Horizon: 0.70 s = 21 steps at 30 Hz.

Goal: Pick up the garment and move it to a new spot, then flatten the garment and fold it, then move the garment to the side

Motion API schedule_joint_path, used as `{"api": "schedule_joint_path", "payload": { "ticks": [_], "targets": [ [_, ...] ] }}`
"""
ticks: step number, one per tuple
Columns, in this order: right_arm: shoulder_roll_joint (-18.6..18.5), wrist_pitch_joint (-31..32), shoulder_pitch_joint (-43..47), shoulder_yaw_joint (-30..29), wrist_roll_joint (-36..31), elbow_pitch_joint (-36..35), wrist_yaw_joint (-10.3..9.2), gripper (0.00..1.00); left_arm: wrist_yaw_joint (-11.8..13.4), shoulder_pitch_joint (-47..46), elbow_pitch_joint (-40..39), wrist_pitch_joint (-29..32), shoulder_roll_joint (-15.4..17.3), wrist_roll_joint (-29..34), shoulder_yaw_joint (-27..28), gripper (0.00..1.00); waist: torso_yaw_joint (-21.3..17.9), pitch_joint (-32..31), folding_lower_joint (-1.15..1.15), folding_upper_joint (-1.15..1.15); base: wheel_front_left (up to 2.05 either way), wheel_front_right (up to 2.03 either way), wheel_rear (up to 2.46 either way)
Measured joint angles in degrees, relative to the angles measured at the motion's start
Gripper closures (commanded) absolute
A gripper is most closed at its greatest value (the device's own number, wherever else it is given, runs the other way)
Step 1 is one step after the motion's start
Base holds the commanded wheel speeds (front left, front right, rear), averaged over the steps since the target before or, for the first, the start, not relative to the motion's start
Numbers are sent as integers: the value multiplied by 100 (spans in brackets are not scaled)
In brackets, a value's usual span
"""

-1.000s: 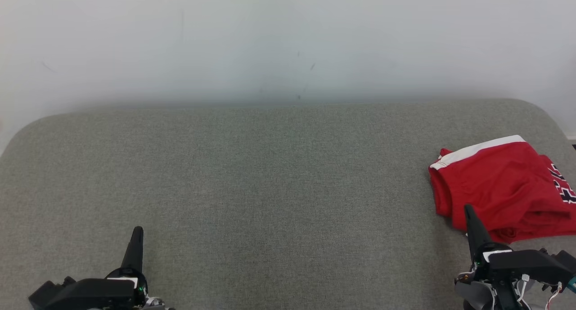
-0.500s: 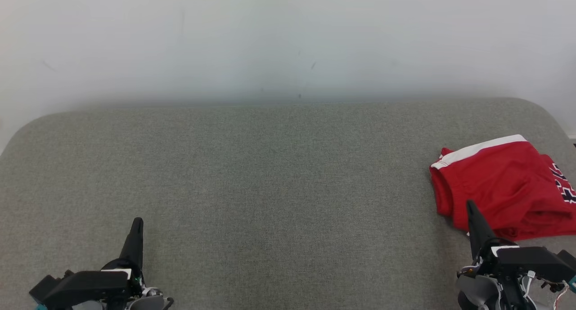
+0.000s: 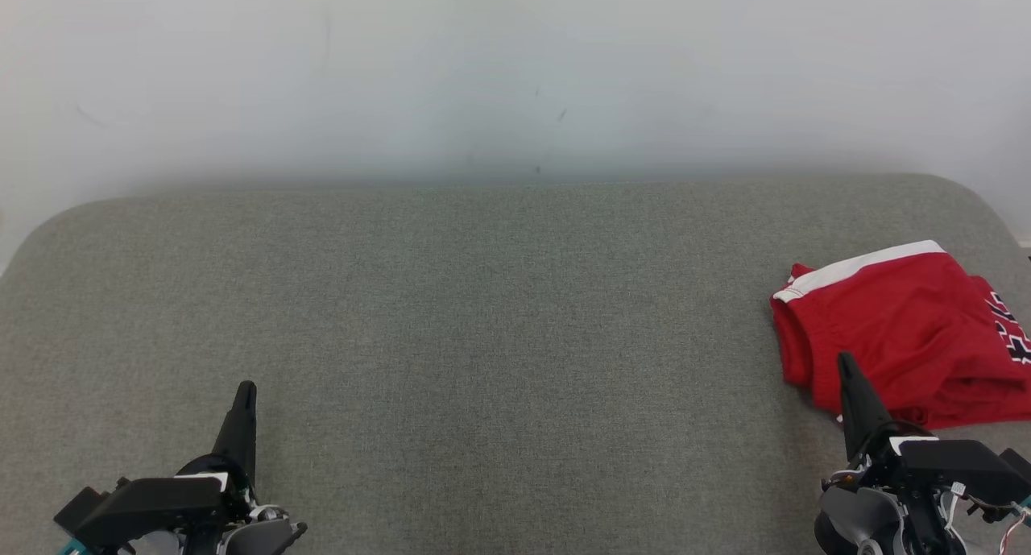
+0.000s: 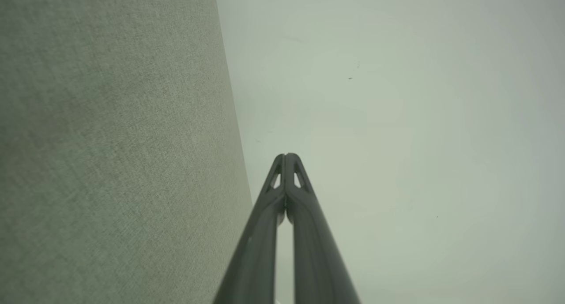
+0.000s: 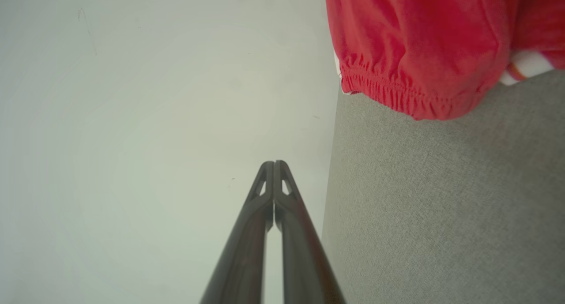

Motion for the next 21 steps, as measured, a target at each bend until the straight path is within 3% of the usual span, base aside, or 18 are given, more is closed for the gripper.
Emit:
{"api": "schedule_joint_path", "payload": {
  "ticks": [21],
  "targets": [
    [0,0,0,-1,2,0,0,100,0,0,0,0,0,0,5,100,0,0,0,0,0,0,0]
  ]
}}
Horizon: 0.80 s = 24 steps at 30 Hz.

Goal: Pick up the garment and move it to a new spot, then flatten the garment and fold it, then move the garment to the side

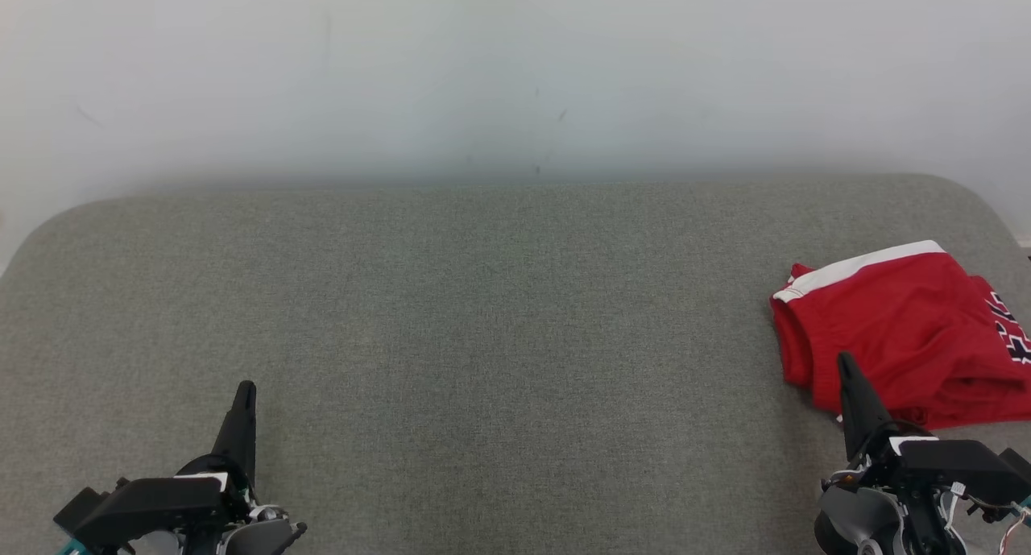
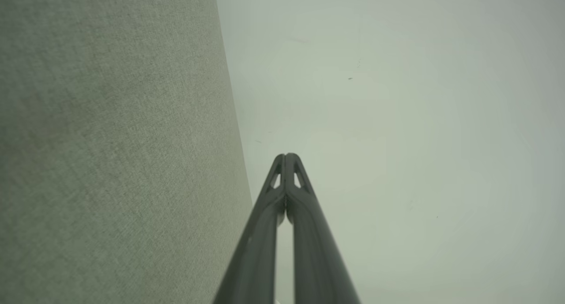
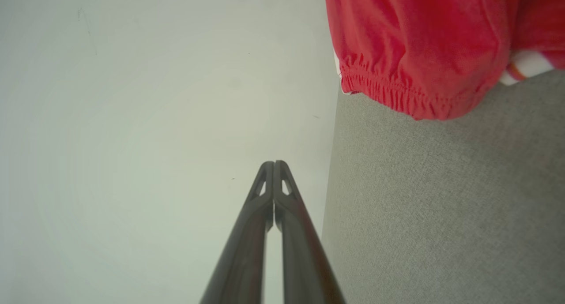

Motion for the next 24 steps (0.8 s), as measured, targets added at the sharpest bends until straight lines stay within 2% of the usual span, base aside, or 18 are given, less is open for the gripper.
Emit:
{"api": "schedule_joint_path", "payload": {
  "ticks": [24],
  "targets": [
    [0,1,0,2,0,0,0,100,0,0,1,0,-1,0,2,100,0,0,0,0,0,0,0]
  ]
}}
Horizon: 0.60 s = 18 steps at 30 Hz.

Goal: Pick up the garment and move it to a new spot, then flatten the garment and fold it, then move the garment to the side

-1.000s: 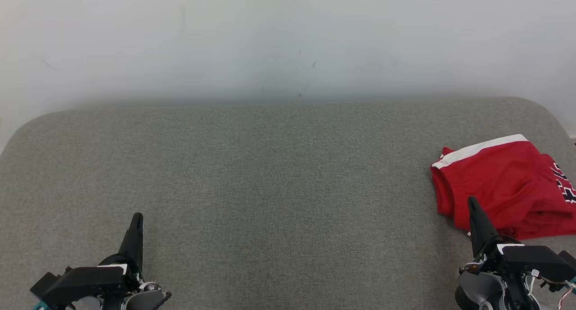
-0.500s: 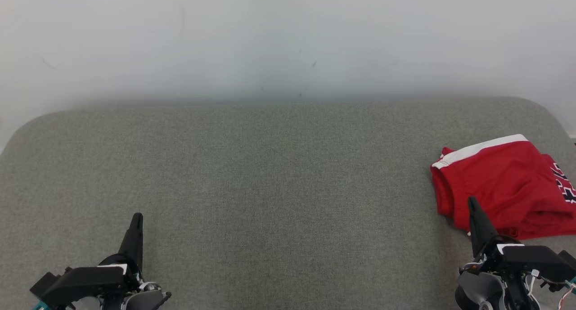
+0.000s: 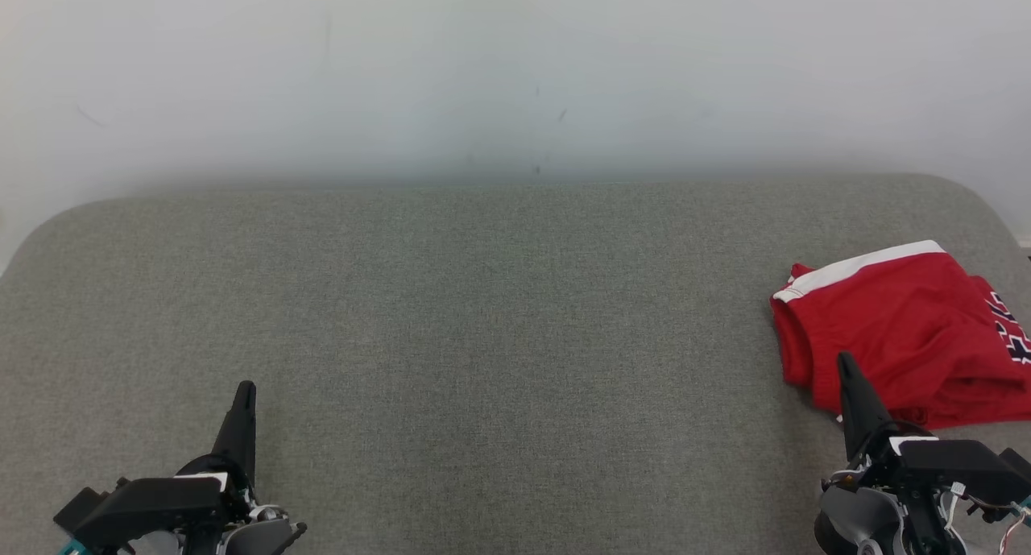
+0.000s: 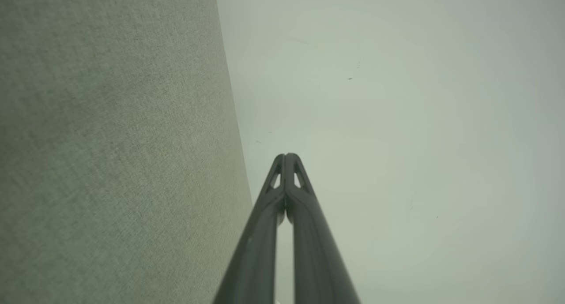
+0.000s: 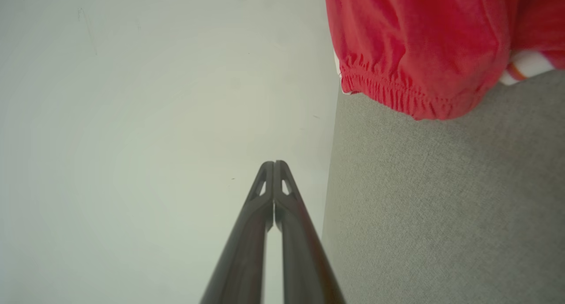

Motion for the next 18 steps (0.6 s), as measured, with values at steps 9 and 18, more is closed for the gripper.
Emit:
{"api": "schedule_joint_path", "payload": {
  "ticks": [9,18],
  "targets": [
    [0,-1,-1,-1,0,0,0,100,0,0,0,0,0,0,0,100,0,0,0,0,0,0,0],
    [0,0,-1,-1,0,0,0,100,0,0,0,1,0,0,1,100,0,0,0,0,0,0,0]
  ]
}}
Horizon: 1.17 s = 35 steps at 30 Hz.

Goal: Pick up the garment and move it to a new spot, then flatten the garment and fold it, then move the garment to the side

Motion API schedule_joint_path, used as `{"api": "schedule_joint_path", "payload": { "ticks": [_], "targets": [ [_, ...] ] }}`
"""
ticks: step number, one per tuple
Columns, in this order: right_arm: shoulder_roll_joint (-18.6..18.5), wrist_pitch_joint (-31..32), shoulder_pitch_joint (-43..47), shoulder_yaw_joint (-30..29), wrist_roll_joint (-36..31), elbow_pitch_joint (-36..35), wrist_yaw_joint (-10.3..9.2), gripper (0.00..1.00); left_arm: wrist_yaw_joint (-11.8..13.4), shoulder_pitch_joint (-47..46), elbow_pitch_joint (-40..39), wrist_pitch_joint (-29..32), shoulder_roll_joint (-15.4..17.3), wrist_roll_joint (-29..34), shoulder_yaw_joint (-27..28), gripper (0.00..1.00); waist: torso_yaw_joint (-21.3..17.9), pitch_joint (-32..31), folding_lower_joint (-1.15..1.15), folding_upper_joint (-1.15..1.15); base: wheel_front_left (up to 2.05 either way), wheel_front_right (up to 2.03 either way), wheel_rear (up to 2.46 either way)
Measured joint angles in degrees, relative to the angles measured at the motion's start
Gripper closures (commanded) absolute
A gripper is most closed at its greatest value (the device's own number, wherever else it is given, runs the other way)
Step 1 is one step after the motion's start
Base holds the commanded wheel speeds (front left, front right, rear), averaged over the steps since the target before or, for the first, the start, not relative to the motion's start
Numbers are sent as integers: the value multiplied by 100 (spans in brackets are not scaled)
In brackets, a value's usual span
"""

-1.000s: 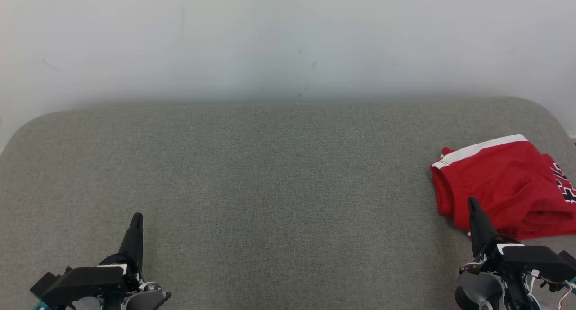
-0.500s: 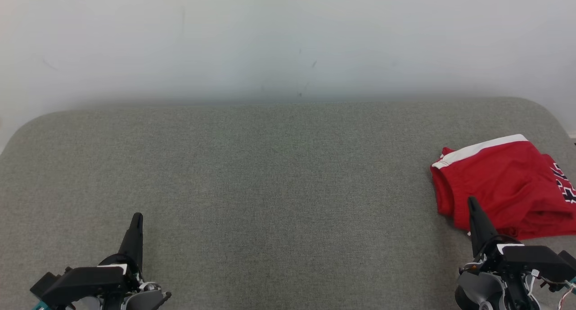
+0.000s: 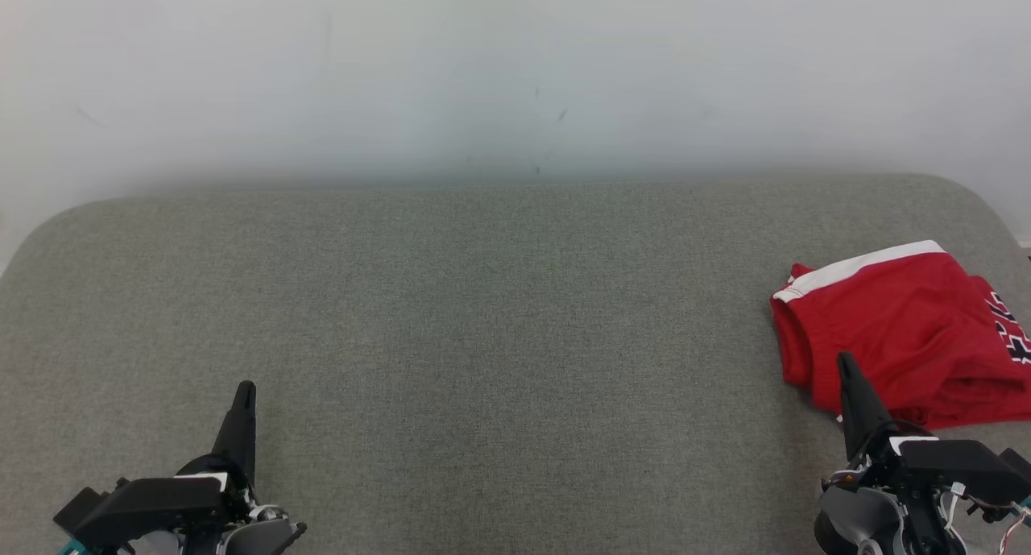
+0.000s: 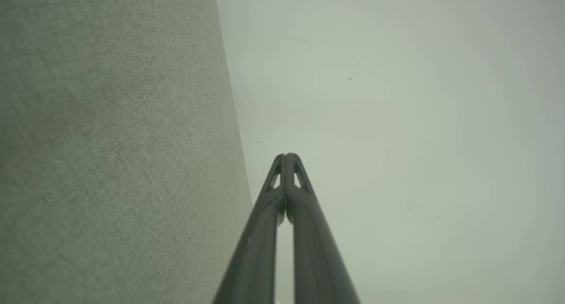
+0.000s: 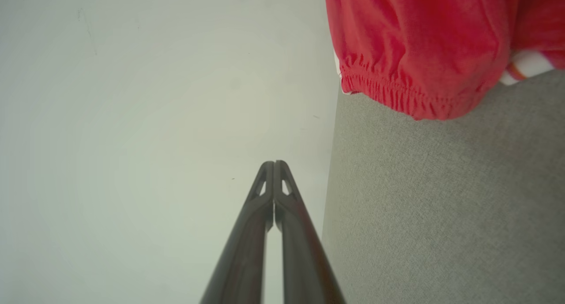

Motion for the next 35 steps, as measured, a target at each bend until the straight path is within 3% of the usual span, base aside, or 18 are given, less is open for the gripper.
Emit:
{"api": "schedule_joint_path", "payload": {
  "ticks": [35],
  "targets": [
    [0,-1,0,0,0,0,0,100,-1,0,0,0,0,1,1,100,0,0,0,0,0,0,0]
  ]
}}
